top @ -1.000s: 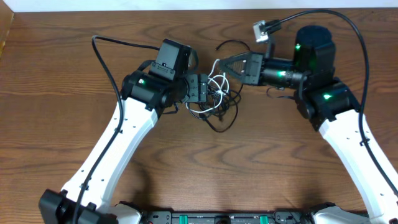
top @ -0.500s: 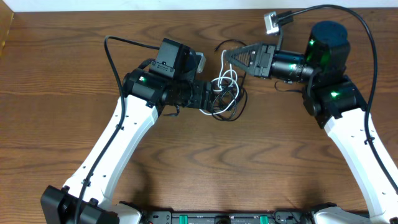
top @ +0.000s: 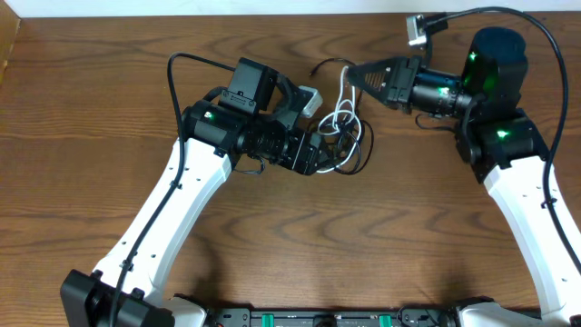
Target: Untangle cables
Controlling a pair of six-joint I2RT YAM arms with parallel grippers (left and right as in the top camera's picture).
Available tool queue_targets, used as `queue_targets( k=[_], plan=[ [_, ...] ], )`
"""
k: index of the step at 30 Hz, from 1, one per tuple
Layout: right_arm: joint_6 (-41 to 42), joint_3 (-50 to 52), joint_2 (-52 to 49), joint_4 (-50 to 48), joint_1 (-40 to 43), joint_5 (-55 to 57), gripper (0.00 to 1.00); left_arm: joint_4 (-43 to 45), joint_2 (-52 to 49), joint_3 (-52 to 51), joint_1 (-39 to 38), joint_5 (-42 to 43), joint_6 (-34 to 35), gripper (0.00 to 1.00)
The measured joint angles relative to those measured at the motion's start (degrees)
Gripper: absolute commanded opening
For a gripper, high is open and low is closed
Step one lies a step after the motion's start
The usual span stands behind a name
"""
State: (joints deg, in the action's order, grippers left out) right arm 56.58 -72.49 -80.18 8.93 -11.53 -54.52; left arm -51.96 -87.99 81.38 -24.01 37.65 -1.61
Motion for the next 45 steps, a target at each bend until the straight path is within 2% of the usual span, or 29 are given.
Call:
queue_targets(
  k=[7, 14, 15, 19, 28, 30, 33, 35, 38, 42, 45],
  plan=[
    [0.13, 0.00, 0.00, 0.17, 0.20, 2.45, 0.01, -0.15, 1.75, -0.07, -0.02, 1.84, -0.17, 0.80],
    [4.81, 0.00, 0.00, -3.21, -0.46, 2.69, 0.01, -0.31, 1.84, -0.09, -0.11, 2.56, -0.15, 0.79],
    [5.29, 0.00, 0.00, -3.19, -0.46, 2.69, 0.01, -0.31, 1.84, -0.09, -0.13, 2.54, -0.17, 0.75],
    [7.37, 0.00, 0.00, -3.50, -0.48, 1.92, 0.01, -0.26, 1.84, -0.09, -0.15, 1.60, -0.22, 0.68],
    [12.26, 0.00, 0.00, -8.41, -0.50, -1.25, 0.01, 1.03, 1.81, -0.09, -0.15, 0.96, -0.11, 0.65],
    [13.44, 0.00, 0.00, -9.68, -0.63, -1.86, 0.01, 1.05, 1.66, -0.09, -0.15, 0.98, 0.09, 0.60],
    [14.29, 0.00, 0.00, -10.43, -1.40, -2.23, 0.01, 1.27, 1.11, -0.09, -0.15, 1.14, 0.24, 0.57],
    [14.71, 0.00, 0.00, -10.54, -2.21, -2.45, 0.02, 1.53, 0.68, -0.09, -0.15, 1.31, 0.35, 0.51],
    [15.02, 0.00, 0.00, -10.54, -2.93, -2.58, 0.02, 1.84, 0.37, -0.11, -0.15, 1.49, 0.57, 0.34],
    [14.73, 0.00, 0.00, -10.54, -3.04, -2.54, 0.01, 1.92, 0.37, -0.11, -0.15, 1.27, 0.52, 0.26],
    [12.66, 0.00, 0.00, -10.38, -2.89, -2.49, 0.02, 1.79, 0.37, -0.11, -0.20, -0.98, 2.34, 0.08]
  ],
)
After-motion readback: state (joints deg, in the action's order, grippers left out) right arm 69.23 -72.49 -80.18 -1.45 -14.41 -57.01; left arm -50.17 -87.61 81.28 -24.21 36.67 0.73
